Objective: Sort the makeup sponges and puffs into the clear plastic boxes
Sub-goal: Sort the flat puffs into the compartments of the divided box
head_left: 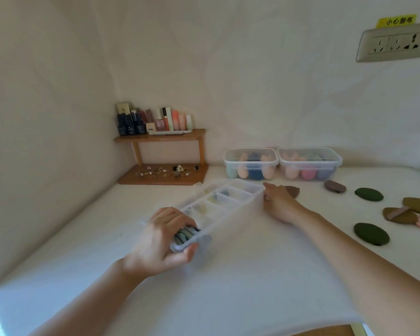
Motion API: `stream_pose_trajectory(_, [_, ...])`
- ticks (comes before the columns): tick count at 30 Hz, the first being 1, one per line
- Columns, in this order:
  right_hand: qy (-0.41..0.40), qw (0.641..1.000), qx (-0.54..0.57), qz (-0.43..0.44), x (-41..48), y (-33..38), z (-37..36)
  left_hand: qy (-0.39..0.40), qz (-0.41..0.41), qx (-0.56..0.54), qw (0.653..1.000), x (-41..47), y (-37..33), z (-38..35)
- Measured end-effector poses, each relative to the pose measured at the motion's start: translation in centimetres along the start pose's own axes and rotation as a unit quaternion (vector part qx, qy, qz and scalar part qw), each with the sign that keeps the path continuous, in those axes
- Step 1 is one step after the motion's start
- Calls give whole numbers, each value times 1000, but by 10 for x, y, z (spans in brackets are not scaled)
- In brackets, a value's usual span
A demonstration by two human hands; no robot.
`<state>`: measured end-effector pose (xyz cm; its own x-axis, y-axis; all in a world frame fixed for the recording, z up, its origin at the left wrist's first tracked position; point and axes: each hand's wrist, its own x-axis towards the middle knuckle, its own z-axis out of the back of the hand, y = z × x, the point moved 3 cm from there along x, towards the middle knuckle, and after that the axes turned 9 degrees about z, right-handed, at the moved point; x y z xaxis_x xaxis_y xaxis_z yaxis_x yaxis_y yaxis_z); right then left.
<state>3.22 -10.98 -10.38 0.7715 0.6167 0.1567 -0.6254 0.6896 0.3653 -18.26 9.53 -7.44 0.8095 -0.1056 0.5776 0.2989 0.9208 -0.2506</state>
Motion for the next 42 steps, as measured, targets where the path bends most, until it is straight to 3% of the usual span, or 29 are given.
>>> stream_pose_trajectory(3, [-36, 999, 3, 2, 5, 9, 2, 3, 16, -12, 1000, 0, 1, 0])
stream_pose_trajectory(8, [-144, 974, 173, -33, 9, -4, 4, 2, 34, -13, 999, 2, -1, -1])
stream_pose_trajectory(13, [-295, 897, 319, -80, -11, -15, 30, 7, 37, 30, 999, 4, -14, -14])
stream_pose_trajectory(17, [-380, 856, 350, -17, -42, 3, 60, 14, 28, 76, 997, 11, -33, -32])
stream_pose_trajectory(20, [-329, 864, 379, 48, -64, 32, 68, -9, 42, 104, 994, 20, -54, -45])
stream_pose_trajectory(24, [-242, 917, 296, 112, -89, 58, 73, -30, 59, 143, 988, 32, -86, -61])
stream_pose_trajectory(28, [-197, 951, 217, 96, -99, 59, 68, -11, 68, 174, 982, 41, -109, -68])
stream_pose_trajectory(31, [-164, 965, 189, 78, -105, 58, 65, 52, 76, 196, 976, 41, -117, -66])
stream_pose_trajectory(35, [-130, 980, 95, 121, -109, 62, 63, 125, 107, 134, 977, 44, -113, -63])
stream_pose_trajectory(39, [-110, 984, 53, 129, -105, 73, 64, 124, 106, 131, 978, 43, -113, -60])
stream_pose_trajectory(42, [-51, 993, -2, 105, -100, 80, 63, 124, 108, 156, 974, 42, -117, -59])
